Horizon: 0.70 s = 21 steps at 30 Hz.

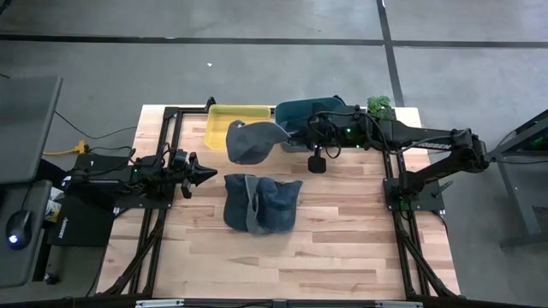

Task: Pick & Place hat
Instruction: Put the right gray cap into the yellow bin

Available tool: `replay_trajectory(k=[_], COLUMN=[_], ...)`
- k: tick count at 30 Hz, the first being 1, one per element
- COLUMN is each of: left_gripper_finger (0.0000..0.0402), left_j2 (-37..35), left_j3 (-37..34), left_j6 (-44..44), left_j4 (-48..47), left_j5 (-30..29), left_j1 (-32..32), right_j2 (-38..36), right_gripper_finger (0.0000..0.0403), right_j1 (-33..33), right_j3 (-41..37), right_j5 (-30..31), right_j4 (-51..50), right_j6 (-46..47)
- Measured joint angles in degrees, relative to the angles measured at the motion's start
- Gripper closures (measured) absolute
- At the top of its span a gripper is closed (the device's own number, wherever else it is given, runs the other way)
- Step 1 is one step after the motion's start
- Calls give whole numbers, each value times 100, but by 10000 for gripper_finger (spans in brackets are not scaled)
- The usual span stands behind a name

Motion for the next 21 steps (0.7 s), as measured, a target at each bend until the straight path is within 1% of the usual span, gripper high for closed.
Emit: replay_trajectory(k=[5,12,16,21], left_gripper_finger=[401,401,401,401], left_j2=[-2,0,-2,0], left_j3=[0,0,0,0], left_j6=[2,0,2,52], left_j4=[-2,-1,-2,4], left_j5=[0,-2,-2,-62], left_j1=[-2,-2,-2,-1], right_j2=[0,0,0,0], right_gripper_finger=[403,403,403,403], right_j1=[-2,-2,-2,0], right_j3=[0,0,0,0], right_j5=[144,161,162,270], right_j4=[-40,-147,-89,-102], right_j6=[149,168,339,395])
